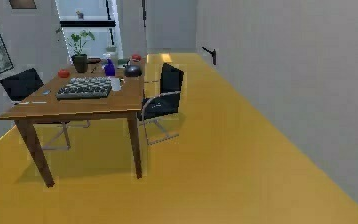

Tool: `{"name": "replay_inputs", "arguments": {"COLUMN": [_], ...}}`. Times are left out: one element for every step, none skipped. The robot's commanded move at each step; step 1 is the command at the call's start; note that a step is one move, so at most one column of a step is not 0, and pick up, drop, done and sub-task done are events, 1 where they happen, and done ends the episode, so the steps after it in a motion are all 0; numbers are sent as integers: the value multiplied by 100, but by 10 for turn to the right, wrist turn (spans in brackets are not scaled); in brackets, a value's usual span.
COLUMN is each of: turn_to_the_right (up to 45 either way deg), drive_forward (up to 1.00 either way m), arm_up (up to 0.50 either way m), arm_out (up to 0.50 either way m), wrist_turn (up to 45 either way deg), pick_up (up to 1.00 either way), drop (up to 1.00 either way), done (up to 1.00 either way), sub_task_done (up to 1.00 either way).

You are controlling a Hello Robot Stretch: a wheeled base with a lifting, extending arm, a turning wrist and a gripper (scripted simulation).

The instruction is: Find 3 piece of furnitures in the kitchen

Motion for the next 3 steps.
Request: {"name": "replay_inputs", "arguments": {"turn_to_the_right": [0,240,0], "drive_forward": [25,0,55], "arm_up": [0,0,0], "arm_out": [0,0,0], "wrist_turn": [0,0,0], "pick_up": [0,0,0], "drop": [0,0,0], "done": [0,0,0], "sub_task_done": [0,0,0]}}
